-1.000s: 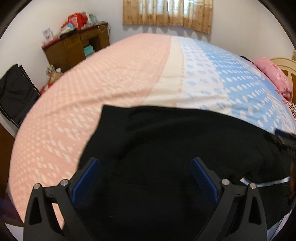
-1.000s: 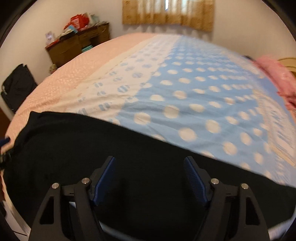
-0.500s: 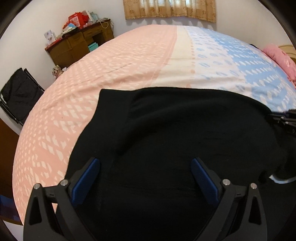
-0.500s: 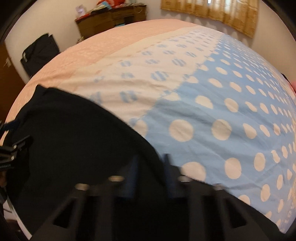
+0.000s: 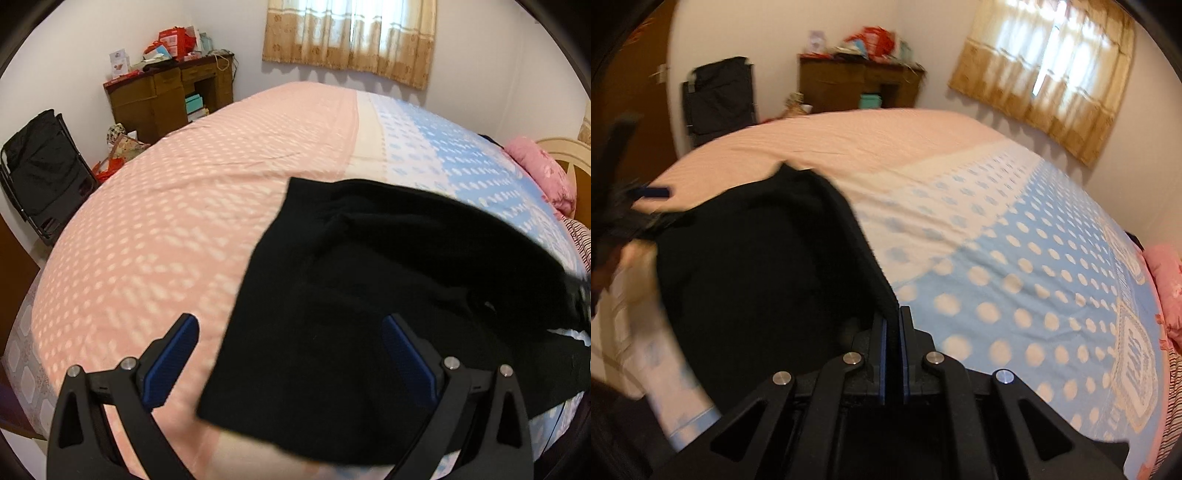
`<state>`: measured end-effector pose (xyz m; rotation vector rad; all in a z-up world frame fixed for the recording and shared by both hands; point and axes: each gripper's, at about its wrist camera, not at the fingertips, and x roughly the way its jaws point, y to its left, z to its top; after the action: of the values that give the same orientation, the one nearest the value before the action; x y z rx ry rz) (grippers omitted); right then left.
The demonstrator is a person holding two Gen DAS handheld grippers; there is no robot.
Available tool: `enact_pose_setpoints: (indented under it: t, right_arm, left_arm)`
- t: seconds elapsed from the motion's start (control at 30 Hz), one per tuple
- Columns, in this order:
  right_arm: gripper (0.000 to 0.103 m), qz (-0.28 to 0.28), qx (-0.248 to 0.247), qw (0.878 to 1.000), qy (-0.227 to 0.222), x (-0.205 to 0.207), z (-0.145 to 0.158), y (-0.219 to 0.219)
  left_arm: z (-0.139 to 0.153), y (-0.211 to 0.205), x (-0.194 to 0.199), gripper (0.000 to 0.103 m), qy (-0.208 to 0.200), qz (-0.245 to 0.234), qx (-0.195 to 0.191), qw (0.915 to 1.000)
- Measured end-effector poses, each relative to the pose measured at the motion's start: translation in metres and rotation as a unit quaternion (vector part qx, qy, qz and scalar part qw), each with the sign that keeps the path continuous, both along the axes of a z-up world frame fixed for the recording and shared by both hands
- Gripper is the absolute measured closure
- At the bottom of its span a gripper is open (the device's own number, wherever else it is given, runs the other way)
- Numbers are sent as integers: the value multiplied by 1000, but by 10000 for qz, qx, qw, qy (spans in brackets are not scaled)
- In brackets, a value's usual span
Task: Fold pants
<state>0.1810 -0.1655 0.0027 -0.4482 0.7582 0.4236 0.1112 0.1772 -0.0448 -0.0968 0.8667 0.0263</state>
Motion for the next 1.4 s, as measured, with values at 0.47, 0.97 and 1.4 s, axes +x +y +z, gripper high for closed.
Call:
enact_pose_setpoints:
  t: [0.47, 0.97, 1.4]
  right_arm:
    - [96, -397, 966, 9914, 794, -84, -98, 6]
    - [34, -210, 2541, 9624, 933, 24, -9, 18]
    - [93, -148, 2950, 9178, 2654, 182, -96, 117]
  left_arm:
    - [9, -17, -14, 2, -232, -214, -4, 9995]
    - [-41, -9, -18, 2, 151, -14, 617, 9980]
    - [-33, 53, -46, 1, 28, 503, 745, 9959]
